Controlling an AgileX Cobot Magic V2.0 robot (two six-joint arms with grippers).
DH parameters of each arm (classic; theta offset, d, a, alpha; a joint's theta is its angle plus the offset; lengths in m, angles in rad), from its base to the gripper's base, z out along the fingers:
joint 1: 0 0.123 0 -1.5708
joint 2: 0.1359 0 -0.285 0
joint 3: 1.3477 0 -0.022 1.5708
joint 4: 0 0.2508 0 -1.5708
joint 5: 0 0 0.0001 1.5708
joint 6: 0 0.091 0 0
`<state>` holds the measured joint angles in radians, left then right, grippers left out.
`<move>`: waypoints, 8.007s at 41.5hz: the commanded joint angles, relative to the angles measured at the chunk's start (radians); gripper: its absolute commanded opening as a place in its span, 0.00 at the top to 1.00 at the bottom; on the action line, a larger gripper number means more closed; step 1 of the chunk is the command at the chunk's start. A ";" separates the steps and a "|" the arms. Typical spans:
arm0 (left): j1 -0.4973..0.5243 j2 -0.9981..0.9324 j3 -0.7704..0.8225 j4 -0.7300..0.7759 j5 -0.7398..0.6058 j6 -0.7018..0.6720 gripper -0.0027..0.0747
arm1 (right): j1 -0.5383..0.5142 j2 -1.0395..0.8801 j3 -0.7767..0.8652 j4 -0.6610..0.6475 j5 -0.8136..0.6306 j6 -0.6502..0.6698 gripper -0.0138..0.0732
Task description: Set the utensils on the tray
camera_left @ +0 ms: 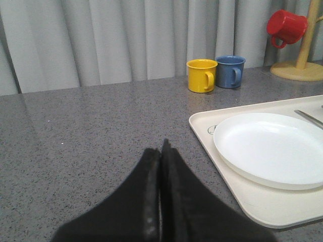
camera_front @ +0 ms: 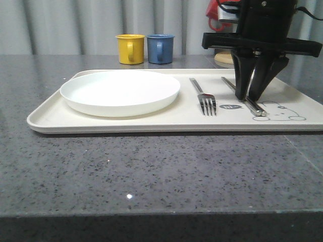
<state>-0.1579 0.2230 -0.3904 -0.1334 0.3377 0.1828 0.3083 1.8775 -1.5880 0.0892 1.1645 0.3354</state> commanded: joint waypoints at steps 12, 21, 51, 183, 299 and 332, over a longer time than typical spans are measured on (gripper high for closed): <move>0.001 0.011 -0.027 -0.011 -0.085 -0.011 0.99 | -0.131 -0.160 -0.032 -0.064 0.004 -0.086 0.44; 0.001 0.011 -0.027 -0.011 -0.085 -0.011 0.99 | -0.342 -0.207 -0.032 -0.139 0.025 -0.264 0.41; 0.001 0.011 -0.027 -0.011 -0.085 -0.011 0.99 | -0.647 -0.090 -0.032 -0.169 -0.022 -0.404 0.38; 0.001 0.011 -0.027 -0.011 -0.085 -0.011 0.99 | -0.118 -0.137 -0.034 -0.002 0.105 -0.104 0.56; 0.008 -0.011 0.008 -0.010 -0.116 -0.011 0.99 | -0.118 -1.688 1.213 -0.063 -0.839 -0.351 0.97; 0.140 -0.251 0.399 0.009 -0.344 -0.011 0.99 | -0.118 -1.688 1.213 -0.063 -0.840 -0.351 0.97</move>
<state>-0.0203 -0.0059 0.0053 -0.1212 0.1216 0.1828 0.1918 0.1800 -0.3501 0.0324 0.4069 0.0000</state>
